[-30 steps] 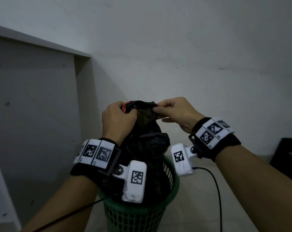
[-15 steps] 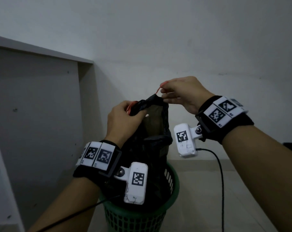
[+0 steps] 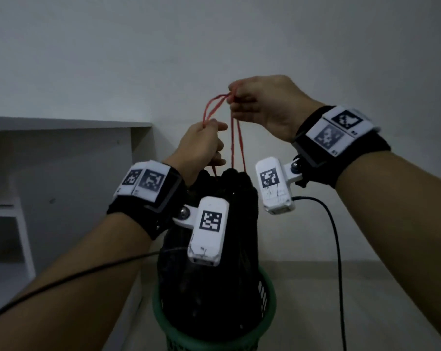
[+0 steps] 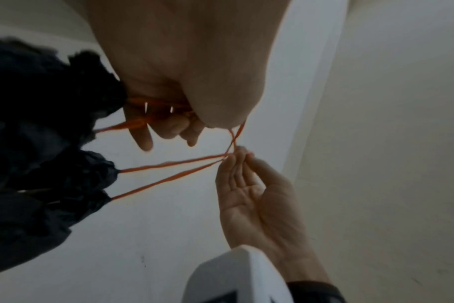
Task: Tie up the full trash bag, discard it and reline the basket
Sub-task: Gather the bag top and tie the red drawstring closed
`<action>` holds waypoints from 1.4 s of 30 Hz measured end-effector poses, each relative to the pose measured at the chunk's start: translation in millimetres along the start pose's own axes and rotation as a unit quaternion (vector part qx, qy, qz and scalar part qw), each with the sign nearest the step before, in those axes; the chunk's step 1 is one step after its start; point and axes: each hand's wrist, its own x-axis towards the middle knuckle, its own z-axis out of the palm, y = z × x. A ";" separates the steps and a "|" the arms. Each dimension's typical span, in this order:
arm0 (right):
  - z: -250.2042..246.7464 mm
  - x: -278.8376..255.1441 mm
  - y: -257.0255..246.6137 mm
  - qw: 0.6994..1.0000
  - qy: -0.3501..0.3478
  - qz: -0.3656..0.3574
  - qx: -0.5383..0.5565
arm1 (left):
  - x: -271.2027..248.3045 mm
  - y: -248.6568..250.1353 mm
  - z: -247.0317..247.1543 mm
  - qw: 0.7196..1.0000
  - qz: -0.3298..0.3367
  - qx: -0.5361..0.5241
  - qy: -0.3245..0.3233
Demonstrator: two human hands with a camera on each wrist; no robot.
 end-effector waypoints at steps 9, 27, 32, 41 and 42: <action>-10.2 -18.9 31.8 0.979 0.141 -0.119 -0.082 | 4.1 7.6 1.7 0.992 -0.067 -0.096 -0.037; -9.9 -21.2 78.2 0.976 -0.001 -0.026 -0.217 | -3.9 -48.7 11.0 0.991 0.003 0.115 -0.067; -7.2 -19.3 77.7 0.986 0.005 -0.035 -0.162 | 6.5 -65.7 30.8 0.982 0.089 0.169 0.014; -35.7 -13.1 89.8 0.986 0.123 0.099 -0.054 | 15.7 -74.5 25.0 0.947 0.063 0.316 -0.004; -35.4 -16.0 96.7 0.986 0.092 0.122 -0.061 | 16.6 -74.4 24.1 0.953 0.050 0.298 -0.001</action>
